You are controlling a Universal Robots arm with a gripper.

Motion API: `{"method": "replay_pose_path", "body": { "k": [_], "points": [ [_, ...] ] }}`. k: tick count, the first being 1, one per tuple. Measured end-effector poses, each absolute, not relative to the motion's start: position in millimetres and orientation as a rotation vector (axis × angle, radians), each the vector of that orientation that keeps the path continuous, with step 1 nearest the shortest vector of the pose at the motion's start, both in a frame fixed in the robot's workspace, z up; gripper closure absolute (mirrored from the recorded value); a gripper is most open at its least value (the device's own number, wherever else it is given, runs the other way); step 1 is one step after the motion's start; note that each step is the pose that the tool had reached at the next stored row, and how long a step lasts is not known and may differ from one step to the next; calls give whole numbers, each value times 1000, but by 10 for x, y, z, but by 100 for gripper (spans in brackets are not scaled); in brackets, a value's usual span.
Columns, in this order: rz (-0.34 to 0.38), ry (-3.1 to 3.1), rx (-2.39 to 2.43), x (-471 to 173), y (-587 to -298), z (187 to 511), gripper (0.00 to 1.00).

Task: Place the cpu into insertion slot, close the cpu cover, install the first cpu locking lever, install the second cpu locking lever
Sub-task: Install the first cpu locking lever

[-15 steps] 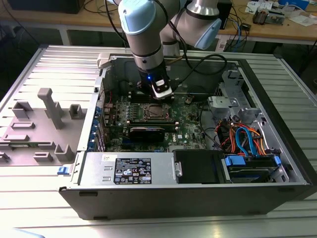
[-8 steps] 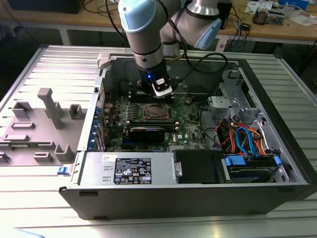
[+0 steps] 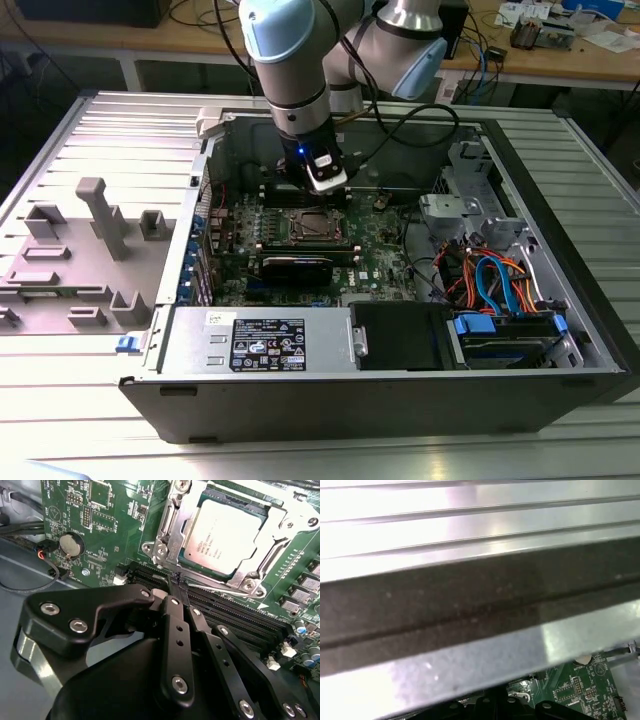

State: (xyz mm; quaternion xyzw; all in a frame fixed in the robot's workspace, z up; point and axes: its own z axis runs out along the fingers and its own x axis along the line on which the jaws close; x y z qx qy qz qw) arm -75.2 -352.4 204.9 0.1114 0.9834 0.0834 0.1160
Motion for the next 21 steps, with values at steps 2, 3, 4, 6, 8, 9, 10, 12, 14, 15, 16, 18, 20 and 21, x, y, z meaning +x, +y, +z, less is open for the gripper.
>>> {"method": "replay_pose_path", "body": {
  "k": [2, 3, 4, 6, 8, 9, 10, 12, 14, 15, 16, 18, 20, 21],
  "points": [
    [244, 2880, 327, -752, -3519, 2051, 89],
    [244, 2880, 328, -752, -3518, 2051, 89],
    [244, 2880, 328, -752, -3518, 2051, 89],
    [244, 2880, 331, -752, -3518, 2051, 89],
    [242, 2877, 348, -753, -3516, 2051, 89],
    [240, 2875, 358, -752, -3515, 2051, 89],
    [239, 2874, 365, -752, -3513, 2051, 89],
    [239, 2873, 370, -752, -3511, 2051, 89],
    [237, 2870, 385, -752, -3509, 2051, 89],
    [237, 2869, 391, -752, -3508, 2051, 89],
    [236, 2868, 395, -752, -3506, 2051, 89],
    [235, 2868, 398, -752, -3505, 2051, 89],
    [235, 2868, 400, -752, -3504, 2051, 89],
    [235, 2868, 400, -752, -3504, 2051, 89]
  ]
}}
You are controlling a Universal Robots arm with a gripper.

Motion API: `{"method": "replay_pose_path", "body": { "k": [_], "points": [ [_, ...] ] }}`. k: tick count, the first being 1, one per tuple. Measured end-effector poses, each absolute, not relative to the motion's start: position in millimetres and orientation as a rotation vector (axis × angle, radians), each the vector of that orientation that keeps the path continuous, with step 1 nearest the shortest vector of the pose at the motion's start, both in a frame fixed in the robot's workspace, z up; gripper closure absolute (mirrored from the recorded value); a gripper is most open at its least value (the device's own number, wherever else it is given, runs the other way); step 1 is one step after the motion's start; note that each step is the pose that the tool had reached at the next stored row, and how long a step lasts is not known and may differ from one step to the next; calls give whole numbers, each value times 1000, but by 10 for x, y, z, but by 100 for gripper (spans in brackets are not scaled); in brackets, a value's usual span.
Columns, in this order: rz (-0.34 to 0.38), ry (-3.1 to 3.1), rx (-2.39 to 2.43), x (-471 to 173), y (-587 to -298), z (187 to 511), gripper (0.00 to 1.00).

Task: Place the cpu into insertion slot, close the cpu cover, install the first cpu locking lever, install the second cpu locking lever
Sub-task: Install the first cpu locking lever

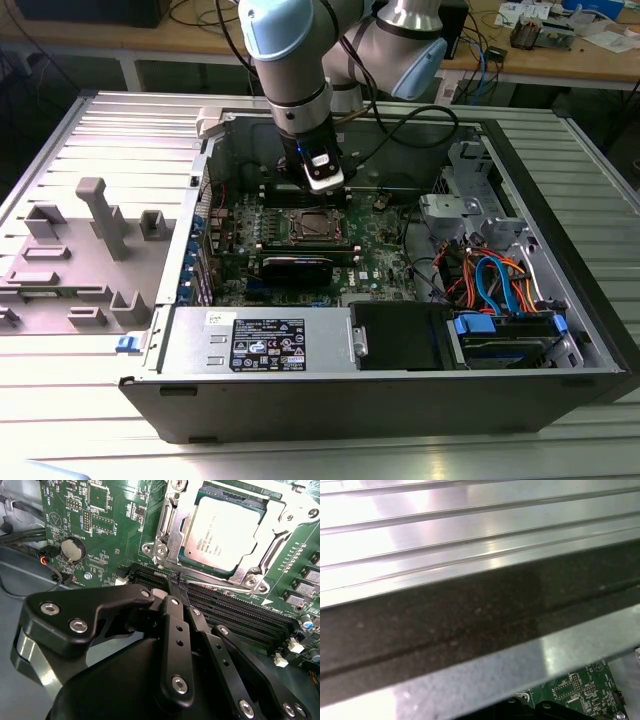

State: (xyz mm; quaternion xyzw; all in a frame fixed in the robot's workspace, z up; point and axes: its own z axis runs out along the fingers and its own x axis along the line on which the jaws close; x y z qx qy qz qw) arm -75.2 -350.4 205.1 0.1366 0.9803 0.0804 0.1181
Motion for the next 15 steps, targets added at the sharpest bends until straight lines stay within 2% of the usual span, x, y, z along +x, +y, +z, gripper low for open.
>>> {"method": "replay_pose_path", "body": {
  "k": [15],
  "points": [
    [235, 2867, 400, -753, -3499, 2050, 89]
  ]
}}
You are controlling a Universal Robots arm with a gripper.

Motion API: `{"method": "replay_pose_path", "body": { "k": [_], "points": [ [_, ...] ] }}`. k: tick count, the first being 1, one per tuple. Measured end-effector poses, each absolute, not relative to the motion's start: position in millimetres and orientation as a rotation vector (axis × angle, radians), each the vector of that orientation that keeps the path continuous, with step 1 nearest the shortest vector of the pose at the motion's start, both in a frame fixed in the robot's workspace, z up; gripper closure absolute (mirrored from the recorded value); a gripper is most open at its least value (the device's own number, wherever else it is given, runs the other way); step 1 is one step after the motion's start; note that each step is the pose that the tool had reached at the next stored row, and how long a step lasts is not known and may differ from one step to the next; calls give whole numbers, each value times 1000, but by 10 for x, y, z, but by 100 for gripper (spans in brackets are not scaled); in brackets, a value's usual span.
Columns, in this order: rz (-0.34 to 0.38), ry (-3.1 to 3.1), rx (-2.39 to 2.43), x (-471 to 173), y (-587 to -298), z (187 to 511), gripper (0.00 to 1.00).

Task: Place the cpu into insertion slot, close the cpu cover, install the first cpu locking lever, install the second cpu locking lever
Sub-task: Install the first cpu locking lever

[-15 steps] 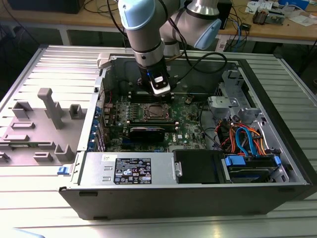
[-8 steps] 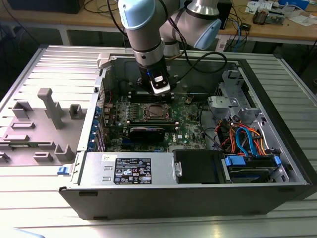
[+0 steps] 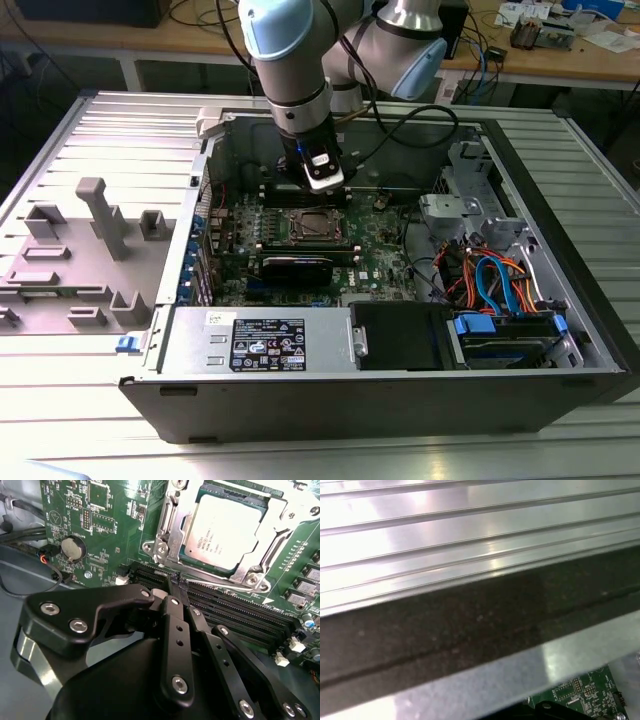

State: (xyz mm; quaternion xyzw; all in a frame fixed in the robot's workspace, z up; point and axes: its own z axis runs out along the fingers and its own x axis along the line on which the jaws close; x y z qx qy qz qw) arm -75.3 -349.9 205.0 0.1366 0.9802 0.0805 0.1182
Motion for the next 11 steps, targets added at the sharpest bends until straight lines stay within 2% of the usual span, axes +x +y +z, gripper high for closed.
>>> {"method": "replay_pose_path", "body": {
  "k": [11],
  "points": [
    [237, 2859, 400, -753, -3531, 2029, 89]
  ]
}}
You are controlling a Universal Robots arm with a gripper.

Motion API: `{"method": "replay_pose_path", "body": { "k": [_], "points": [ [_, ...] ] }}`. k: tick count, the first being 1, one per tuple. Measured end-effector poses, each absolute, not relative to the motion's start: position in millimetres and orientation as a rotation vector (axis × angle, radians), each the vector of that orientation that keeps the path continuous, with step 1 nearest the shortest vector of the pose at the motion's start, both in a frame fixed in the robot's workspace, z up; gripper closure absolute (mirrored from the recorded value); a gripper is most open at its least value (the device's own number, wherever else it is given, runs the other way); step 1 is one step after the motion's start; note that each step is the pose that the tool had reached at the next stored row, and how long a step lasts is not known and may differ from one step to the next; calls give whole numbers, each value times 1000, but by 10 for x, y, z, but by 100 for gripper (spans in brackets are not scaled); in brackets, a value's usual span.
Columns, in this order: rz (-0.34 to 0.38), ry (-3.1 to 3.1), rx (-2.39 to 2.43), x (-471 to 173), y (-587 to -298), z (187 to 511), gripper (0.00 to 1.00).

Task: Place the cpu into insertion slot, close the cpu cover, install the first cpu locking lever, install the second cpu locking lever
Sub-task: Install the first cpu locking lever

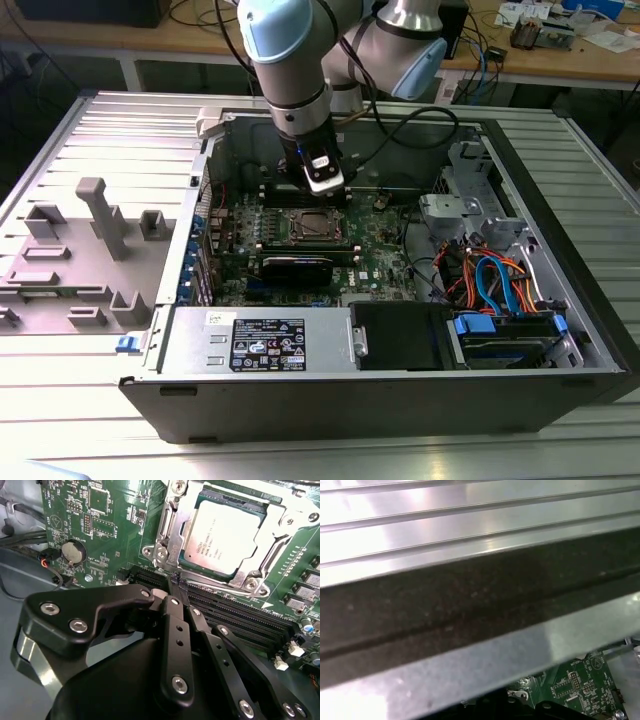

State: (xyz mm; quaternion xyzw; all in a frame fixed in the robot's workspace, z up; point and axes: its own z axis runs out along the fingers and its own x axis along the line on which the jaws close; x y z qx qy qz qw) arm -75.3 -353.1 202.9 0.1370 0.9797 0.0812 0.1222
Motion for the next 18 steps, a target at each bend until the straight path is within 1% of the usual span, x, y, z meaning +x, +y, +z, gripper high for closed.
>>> {"method": "replay_pose_path", "body": {
  "k": [12, 18],
  "points": [
    [238, 2850, 400, -753, -3554, 1982, 89],
    [258, 2849, 403, -753, -3575, 1961, 89]
  ]
}}
